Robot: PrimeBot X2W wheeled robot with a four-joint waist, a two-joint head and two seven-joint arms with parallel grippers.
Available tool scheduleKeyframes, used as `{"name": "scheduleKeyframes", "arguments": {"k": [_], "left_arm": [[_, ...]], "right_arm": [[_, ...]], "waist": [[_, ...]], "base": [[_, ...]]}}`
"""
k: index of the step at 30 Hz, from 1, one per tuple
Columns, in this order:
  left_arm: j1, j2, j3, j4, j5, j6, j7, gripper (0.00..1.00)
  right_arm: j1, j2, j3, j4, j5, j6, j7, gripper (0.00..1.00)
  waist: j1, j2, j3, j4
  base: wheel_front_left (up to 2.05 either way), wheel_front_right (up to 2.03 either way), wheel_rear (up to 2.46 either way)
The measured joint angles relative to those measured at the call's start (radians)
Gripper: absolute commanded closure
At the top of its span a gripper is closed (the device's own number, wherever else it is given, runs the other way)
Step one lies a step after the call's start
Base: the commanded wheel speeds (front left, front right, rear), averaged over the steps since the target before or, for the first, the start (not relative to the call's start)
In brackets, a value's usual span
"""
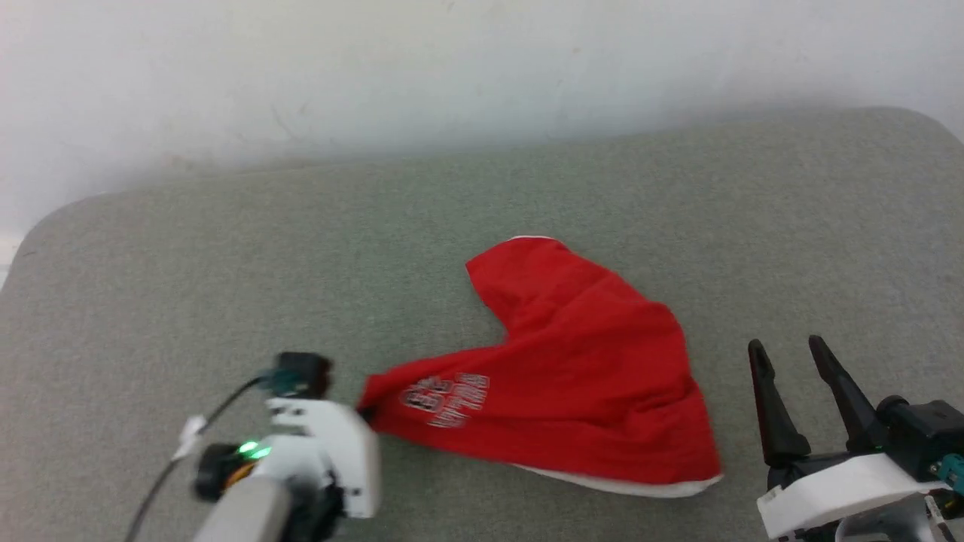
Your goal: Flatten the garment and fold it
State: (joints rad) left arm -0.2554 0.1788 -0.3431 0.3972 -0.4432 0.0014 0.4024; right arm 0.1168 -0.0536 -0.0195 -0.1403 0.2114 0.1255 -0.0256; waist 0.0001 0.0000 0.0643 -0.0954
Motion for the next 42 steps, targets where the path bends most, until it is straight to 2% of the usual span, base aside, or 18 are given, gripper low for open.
{"name": "scheduleKeyframes", "arguments": {"k": [4, 7, 9, 10, 11, 16, 21, 24, 27, 34, 37, 42], "left_arm": [[0.158, 0.099, 0.106, -0.197, -0.007, 0.115, -0.005, 1.0], [0.293, 0.124, 0.164, -0.297, -0.037, 0.179, 0.019, 1.0], [0.36, 0.127, 0.186, -0.322, -0.06, 0.199, 0.03, 1.0], [0.381, 0.123, 0.193, -0.325, -0.071, 0.203, 0.03, 0.54], [0.393, 0.121, 0.193, -0.325, -0.072, 0.204, 0.028, 0.0], [0.395, 0.081, 0.196, -0.37, -0.072, 0.213, -0.059, 0.0], [0.339, 0.084, 0.184, -0.439, -0.014, 0.205, -0.177, 0.0], [0.258, 0.086, 0.133, -0.451, 0.012, 0.154, -0.193, 0.0], [0.153, 0.084, 0.052, -0.413, 0.031, 0.085, -0.161, 0.0], [-0.038, 0.062, -0.087, -0.195, 0.052, -0.042, -0.015, 0.0], [-0.084, 0.046, -0.11, -0.105, 0.045, -0.063, 0.03, 0.0], [-0.178, 0.02, -0.125, 0.034, 0.035, -0.081, 0.028, 0.0]], "right_arm": [[0.012, 0.0, -0.008, -0.014, 0.001, 0.0, 0.008, 0.0], [0.021, 0.001, -0.016, -0.022, 0.001, 0.0, 0.009, 0.0], [0.023, 0.001, -0.015, -0.028, 0.002, 0.0, 0.015, 0.0], [0.023, 0.001, -0.013, -0.03, 0.003, 0.0, 0.016, 0.0], [0.023, 0.001, -0.012, -0.033, 0.003, 0.0, 0.016, 0.0], [0.023, 0.001, -0.008, -0.036, 0.002, 0.0, 0.026, 0.0], [0.034, 0.001, -0.003, -0.047, 0.0, 0.0, 0.035, 0.0], [0.035, 0.001, -0.003, -0.055, 0.0, 0.0, 0.043, 0.0], [0.034, 0.001, 0.006, -0.063, -0.001, 0.0, 0.044, 0.0], [0.011, 0.001, 0.033, -0.06, -0.002, 0.0, 0.051, 0.0], [0.009, 0.001, 0.035, -0.047, 0.0, 0.0, 0.048, 0.0], [-0.003, 0.001, 0.047, -0.031, 0.01, 0.0, 0.038, 0.0]], "waist": [[0.0, 0.0, -0.001, 0.029], [-0.0001, 0.0, -0.001, 0.054], [-0.0001, 0.0, 0.0, 0.07], [-0.0001, 0.0, 0.001, 0.078], [-0.0001, 0.0, 0.001, 0.085], [0.0, 0.0, -0.007, 0.106], [-0.0002, 0.0, -0.03, 0.108], [-0.0003, 0.0, -0.034, 0.105], [-0.0002, 0.0, -0.024, 0.101], [-0.0002, 0.0, 0.008, 0.061], [-0.0001, 0.0, 0.024, 0.039], [0.0, 0.0, 0.064, 0.013]], "base": [[0.0, 0.0, 0.0], [0.0, 0.0, 0.0], [0.0, 0.0, 0.0], [0.0, 0.0, 0.0], [0.0, 0.0, 0.0], [0.0, 0.0, 0.0], [0.0, 0.0, 0.0], [0.0, 0.0, 0.0], [0.0, 0.0, 0.0], [0.0, 0.0, 0.0], [0.0, 0.0, 0.0], [0.0, 0.0, 0.0]]}}
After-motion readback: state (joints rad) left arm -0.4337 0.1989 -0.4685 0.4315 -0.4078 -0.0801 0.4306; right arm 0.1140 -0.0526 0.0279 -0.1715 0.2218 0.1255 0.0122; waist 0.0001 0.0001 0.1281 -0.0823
